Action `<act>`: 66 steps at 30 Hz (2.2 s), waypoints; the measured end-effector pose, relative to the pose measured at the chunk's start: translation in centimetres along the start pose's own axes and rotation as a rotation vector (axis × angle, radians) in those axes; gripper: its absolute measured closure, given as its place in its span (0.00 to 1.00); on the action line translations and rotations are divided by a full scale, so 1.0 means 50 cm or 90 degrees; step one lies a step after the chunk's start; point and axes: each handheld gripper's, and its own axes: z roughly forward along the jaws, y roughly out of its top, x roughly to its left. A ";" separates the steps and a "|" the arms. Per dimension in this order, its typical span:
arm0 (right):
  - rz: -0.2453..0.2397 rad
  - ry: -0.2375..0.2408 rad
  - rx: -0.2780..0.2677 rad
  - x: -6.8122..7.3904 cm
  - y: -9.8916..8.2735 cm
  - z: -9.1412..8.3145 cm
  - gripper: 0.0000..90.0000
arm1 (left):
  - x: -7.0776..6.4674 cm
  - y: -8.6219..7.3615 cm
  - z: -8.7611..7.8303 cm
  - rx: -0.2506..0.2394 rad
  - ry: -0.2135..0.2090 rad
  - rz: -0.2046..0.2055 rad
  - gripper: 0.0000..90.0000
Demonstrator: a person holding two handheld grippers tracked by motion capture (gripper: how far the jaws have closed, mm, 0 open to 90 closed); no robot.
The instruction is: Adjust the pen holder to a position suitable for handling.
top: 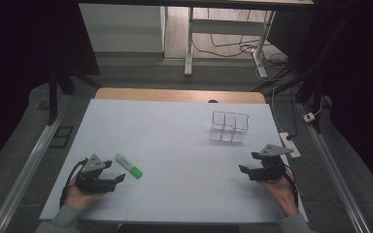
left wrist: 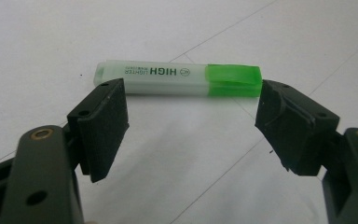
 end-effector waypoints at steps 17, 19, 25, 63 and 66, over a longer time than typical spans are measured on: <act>0.033 -0.027 0.012 -0.031 0.044 0.029 0.33 | 0.000 0.005 0.005 0.001 -0.001 0.005 0.28; 0.037 -0.037 0.014 -0.036 0.050 0.033 0.34 | 0.001 0.005 0.005 0.000 -0.002 0.005 0.28; 0.044 -0.057 0.030 -0.051 0.064 0.046 0.38 | 0.001 0.004 0.005 0.001 -0.002 0.005 0.28; 0.108 -0.122 0.037 -0.164 0.081 0.127 0.99 | 0.003 0.003 0.009 0.007 0.002 0.009 0.28; 0.106 -0.121 0.038 -0.166 0.084 0.134 0.99 | 0.003 0.002 0.008 0.006 0.004 0.008 0.28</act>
